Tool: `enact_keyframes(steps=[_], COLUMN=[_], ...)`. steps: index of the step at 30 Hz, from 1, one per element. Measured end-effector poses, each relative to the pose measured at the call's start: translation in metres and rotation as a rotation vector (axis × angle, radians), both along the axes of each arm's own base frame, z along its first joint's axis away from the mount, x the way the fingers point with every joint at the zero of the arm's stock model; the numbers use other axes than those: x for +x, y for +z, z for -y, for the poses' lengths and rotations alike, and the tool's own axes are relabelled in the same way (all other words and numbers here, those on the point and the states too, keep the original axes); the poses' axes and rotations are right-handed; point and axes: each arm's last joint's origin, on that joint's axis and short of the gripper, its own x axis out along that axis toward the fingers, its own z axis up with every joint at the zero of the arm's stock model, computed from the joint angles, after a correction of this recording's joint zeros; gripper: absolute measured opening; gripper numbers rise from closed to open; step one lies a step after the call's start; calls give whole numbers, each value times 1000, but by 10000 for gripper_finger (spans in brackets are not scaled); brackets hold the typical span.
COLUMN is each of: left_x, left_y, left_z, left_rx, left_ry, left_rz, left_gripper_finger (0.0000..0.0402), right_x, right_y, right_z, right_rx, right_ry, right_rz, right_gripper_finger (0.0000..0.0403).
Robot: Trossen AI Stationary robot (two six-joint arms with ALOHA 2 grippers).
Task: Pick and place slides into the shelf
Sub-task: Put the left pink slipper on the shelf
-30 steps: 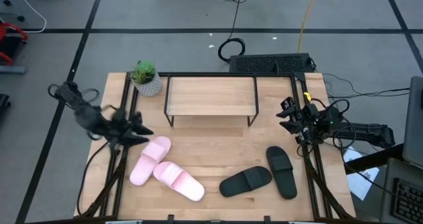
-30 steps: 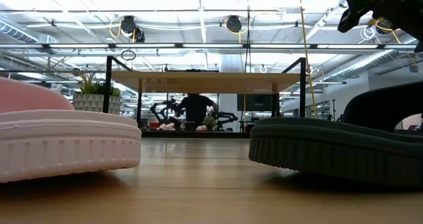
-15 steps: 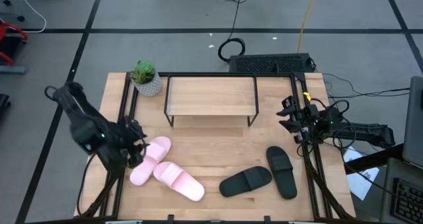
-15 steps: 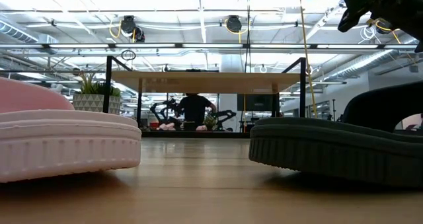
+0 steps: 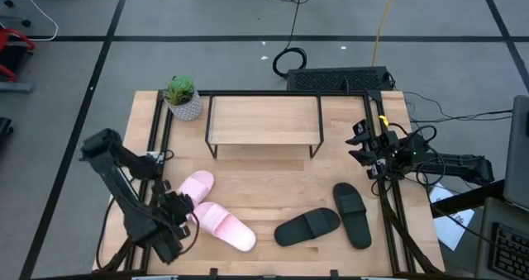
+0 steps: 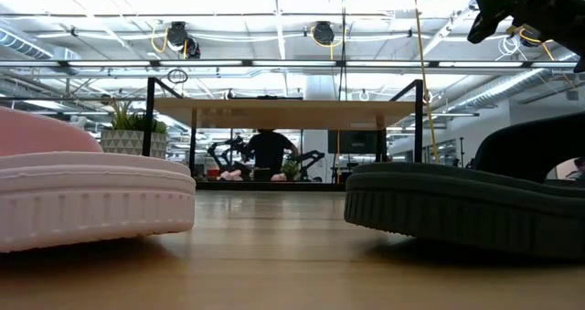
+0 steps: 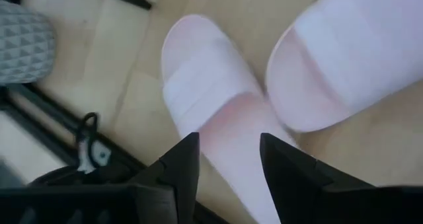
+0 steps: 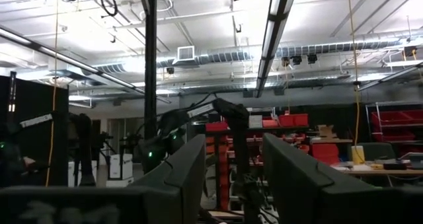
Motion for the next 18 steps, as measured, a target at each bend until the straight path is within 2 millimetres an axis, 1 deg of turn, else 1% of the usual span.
enact_keyframes(steps=[5,10,13,18], left_x=[4,2,0,-1], left_y=[-25,-48,-55,-58], left_z=[12,9,4,2], left_rx=[99,188,230,246], left_ry=[-110,-134,-139,-143], left_rz=[-90,-164,-169,-159], left_gripper_finger=[159,159,159,159], right_x=[0,0,0,0], right_y=[0,0,0,0], right_z=[0,0,0,0], right_rx=[3,2,3,2], right_ry=[6,7,7,7], right_rz=[-1,-1,-2,-2], right_gripper_finger=[141,141,141,141])
